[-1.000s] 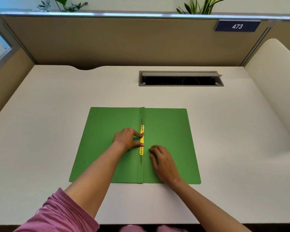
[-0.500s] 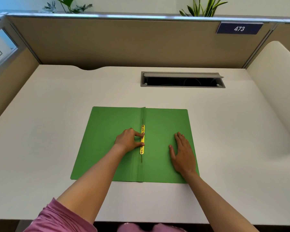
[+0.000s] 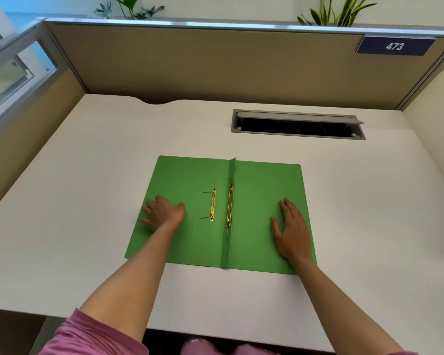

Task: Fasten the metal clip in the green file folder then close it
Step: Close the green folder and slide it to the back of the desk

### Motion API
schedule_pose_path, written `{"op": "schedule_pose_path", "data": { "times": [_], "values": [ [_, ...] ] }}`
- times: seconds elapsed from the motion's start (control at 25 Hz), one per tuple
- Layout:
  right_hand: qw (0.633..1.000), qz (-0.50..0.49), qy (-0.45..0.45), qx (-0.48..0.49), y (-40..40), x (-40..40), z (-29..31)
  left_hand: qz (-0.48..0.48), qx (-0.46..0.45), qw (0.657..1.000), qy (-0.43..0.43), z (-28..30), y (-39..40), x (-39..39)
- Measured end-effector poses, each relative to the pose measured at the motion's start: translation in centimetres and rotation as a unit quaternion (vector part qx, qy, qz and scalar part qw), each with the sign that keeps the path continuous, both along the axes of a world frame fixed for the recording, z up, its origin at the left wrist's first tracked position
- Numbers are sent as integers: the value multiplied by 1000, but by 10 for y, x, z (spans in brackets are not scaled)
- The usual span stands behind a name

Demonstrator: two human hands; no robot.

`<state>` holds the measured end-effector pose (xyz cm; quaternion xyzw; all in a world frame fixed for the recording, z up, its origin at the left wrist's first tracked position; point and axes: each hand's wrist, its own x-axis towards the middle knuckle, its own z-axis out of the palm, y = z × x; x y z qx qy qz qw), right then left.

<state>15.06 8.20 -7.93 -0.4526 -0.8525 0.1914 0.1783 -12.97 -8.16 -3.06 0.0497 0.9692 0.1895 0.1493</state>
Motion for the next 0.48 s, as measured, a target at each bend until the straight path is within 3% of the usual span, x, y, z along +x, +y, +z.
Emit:
{"op": "schedule_pose_path", "data": {
  "times": [0.2, 0.48],
  "values": [
    [1000, 3, 6, -5, 2, 0, -1, 56, -42, 997, 14, -6, -7, -14],
    [1000, 0, 16, -2, 1, 1, -1, 103, -16, 995, -6, -14, -15, -22]
  ]
}}
